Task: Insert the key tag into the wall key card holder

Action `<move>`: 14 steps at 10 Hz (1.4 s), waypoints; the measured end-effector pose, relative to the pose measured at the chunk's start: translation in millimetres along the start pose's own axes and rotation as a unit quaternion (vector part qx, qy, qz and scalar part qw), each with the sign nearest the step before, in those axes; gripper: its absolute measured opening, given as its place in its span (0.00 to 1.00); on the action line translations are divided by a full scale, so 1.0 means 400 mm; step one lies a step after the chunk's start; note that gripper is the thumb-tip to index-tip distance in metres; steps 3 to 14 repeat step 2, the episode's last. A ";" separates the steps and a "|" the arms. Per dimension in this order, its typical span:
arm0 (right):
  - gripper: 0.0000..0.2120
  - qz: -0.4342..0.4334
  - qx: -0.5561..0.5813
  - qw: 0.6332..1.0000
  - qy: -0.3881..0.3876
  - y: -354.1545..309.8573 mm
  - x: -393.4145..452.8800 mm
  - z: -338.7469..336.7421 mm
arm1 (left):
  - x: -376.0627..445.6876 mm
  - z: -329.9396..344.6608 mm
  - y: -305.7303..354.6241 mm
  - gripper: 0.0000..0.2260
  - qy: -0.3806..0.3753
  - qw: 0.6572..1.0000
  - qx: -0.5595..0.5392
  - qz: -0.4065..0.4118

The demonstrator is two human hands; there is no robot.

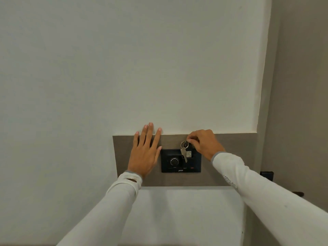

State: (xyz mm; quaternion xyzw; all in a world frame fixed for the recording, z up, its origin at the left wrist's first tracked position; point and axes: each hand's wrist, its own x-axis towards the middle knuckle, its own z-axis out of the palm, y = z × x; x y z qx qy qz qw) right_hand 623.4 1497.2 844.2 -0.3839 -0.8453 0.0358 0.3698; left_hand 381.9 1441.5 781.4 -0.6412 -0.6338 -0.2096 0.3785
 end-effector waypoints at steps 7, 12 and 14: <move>0.12 -0.011 -0.056 0.995 0.088 -0.007 -0.056 0.007 | -0.015 -0.029 -0.001 0.29 0.001 1.000 0.000 -0.007; 0.12 -0.011 -0.056 0.995 0.088 -0.007 -0.056 0.007 | -0.015 -0.029 -0.001 0.29 0.001 1.000 0.000 -0.007; 0.12 -0.011 -0.056 0.995 0.088 -0.007 -0.056 0.007 | -0.015 -0.029 -0.001 0.29 0.001 1.000 0.000 -0.007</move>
